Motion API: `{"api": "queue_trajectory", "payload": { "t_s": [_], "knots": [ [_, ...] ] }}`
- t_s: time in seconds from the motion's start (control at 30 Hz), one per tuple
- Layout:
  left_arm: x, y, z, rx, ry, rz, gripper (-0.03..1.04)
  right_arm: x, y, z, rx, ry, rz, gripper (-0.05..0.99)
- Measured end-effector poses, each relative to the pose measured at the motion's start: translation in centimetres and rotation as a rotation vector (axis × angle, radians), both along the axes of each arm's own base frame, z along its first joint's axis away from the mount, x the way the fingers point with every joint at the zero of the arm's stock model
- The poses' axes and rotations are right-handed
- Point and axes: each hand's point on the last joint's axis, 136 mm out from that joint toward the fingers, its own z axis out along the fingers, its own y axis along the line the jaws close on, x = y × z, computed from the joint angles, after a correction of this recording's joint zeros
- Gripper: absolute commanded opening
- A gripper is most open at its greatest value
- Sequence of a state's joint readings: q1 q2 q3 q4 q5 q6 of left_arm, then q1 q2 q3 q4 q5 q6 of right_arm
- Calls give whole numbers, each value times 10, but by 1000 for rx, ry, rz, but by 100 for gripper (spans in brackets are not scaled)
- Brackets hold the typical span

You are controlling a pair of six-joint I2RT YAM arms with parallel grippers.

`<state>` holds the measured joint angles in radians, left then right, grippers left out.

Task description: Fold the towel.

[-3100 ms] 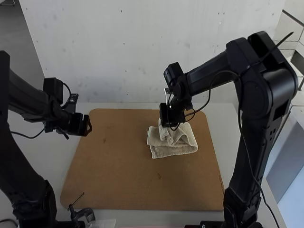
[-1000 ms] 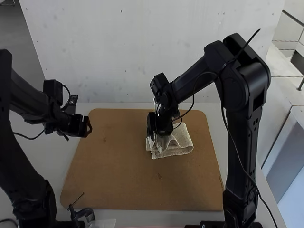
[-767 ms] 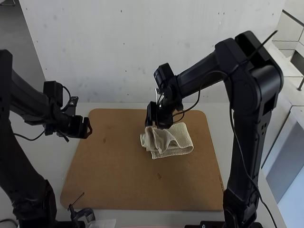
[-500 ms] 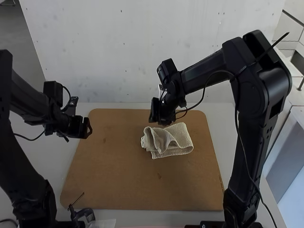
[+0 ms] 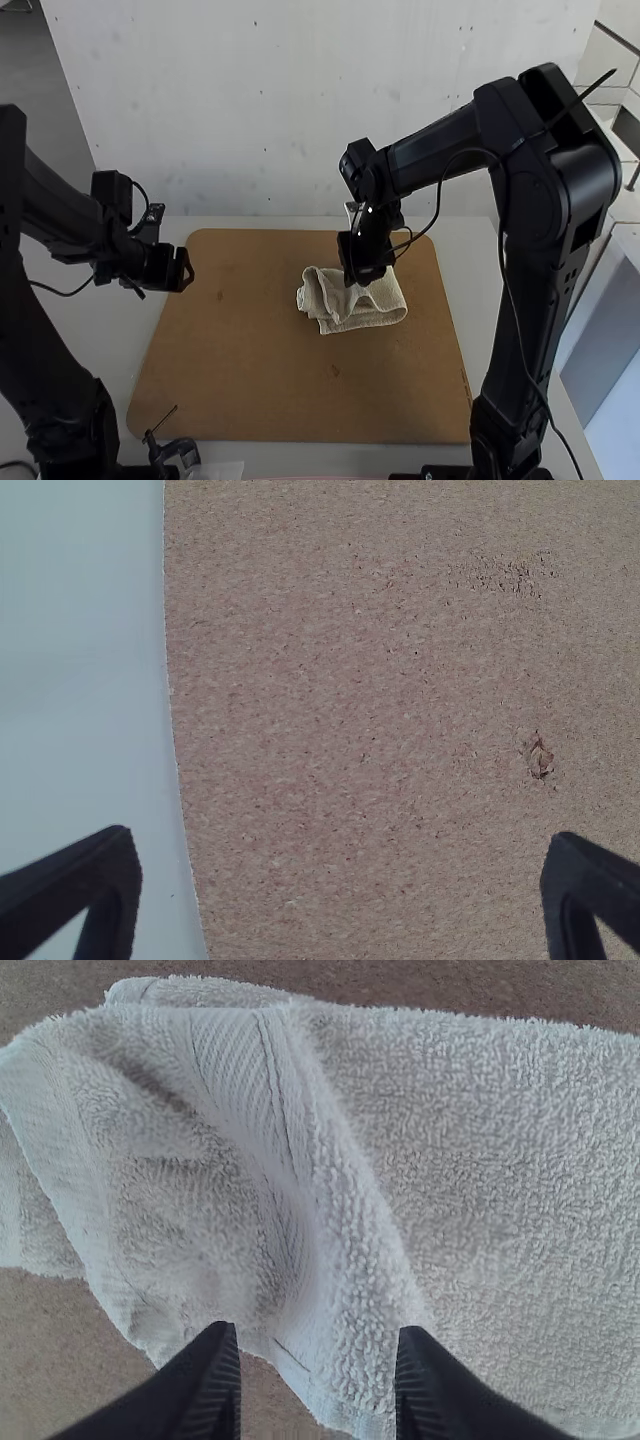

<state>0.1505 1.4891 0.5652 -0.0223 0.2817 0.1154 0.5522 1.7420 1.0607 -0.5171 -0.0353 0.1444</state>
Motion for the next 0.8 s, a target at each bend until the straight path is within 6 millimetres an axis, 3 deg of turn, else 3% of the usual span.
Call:
{"api": "queue_trajectory", "payload": {
  "t_s": [0.53,0.8],
  "knots": [
    [0,0,0,0,1,-1,88,-27,21,13,-5,4,97,29],
    [0,2,0,-2,0,4,88,-22,34,-11,-7,10,110,29]
  ]
}}
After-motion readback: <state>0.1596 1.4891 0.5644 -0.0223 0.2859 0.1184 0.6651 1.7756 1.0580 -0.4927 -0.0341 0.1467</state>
